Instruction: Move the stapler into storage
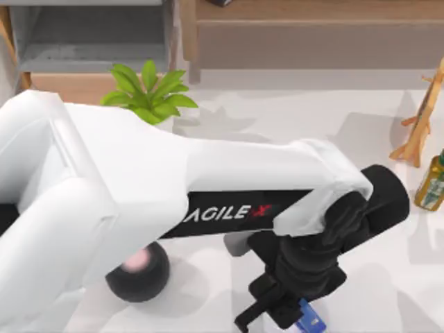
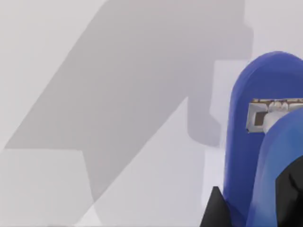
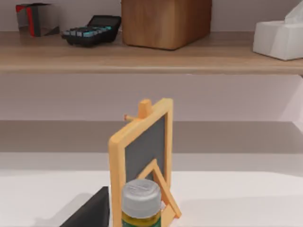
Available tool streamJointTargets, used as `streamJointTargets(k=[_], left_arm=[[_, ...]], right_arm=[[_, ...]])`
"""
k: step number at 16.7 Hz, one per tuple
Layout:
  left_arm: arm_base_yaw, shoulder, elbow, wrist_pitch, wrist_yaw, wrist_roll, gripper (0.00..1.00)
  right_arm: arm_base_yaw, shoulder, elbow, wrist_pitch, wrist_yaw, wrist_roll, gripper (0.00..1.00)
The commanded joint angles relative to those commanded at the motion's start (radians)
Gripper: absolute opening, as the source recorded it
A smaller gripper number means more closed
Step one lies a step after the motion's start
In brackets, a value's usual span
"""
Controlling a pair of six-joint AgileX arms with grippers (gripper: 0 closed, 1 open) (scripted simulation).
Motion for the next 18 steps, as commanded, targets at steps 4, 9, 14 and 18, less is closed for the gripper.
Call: streamJointTargets(k=[4, 9, 14, 18], left_arm=[[0.0, -0.002, 0.005, -0.009, 0.0, 0.002, 0.0], [0.091, -0.03, 0.07, -0.023, -0.01, 0.095, 0.0], [0.369, -0.073, 0.259, -0.087, -0.051, 0.387, 0.0], [0.655, -0.06, 0.441, -0.179, -0.101, 0.71, 0.0]], right_arm=[[0.0, 0.0, 0.0, 0.0, 0.0, 0.0, 1.0], [0.0, 0.0, 0.0, 0.0, 0.0, 0.0, 1.0], [0.0, 0.0, 0.0, 0.0, 0.0, 0.0, 1.0], [0.0, 0.0, 0.0, 0.0, 0.0, 0.0, 1.0]])
